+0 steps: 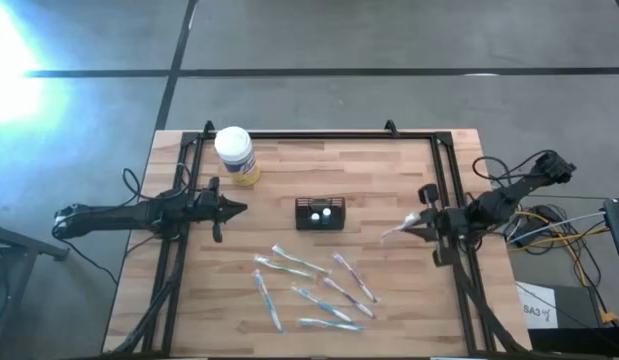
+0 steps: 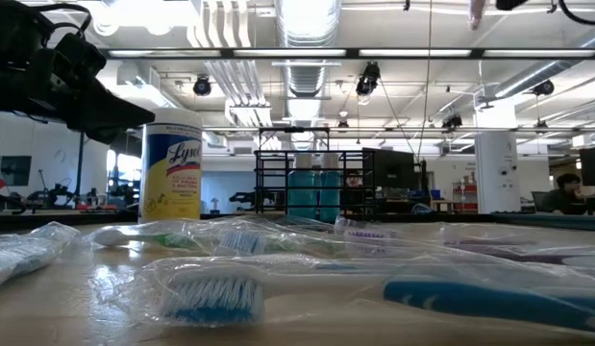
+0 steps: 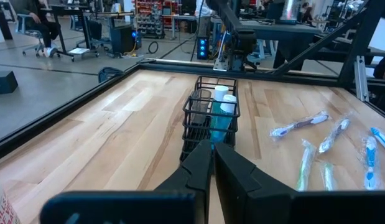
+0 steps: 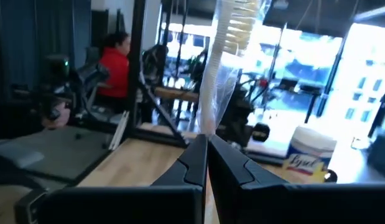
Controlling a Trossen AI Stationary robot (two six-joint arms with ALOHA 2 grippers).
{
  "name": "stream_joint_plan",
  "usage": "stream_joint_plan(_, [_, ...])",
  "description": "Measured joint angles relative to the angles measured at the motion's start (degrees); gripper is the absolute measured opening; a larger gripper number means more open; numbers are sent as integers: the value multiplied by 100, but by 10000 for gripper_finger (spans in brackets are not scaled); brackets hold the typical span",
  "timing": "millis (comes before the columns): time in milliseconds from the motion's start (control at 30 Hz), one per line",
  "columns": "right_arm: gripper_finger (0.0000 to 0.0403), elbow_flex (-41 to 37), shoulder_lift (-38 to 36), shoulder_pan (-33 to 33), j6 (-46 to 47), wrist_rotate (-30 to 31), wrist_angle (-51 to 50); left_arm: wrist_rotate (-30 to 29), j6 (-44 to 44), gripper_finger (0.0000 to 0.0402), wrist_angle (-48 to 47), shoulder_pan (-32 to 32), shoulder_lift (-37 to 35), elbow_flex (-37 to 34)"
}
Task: Pick & Place toothbrushing station
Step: Put the orange toothbrush into the wire organizer
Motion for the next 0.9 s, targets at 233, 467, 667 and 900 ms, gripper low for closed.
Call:
stream_joint_plan(233, [8,-727,-1334,-130,-243,43,119,-16,28,23,-2,2,0,0])
stream_joint_plan(467, [8,-1402,-2287,-168,-573,110,115,-342,-120,23,285,1,-1,0])
stream_joint_plan(667, [8,-1870,-2752,-203,-592,179,152,-595,-96,23,433,2,-2,0])
stream_joint_plan(900, [8,-2333,-2768,-200,-665,198,639,-595,-94,23,462,2,0,5])
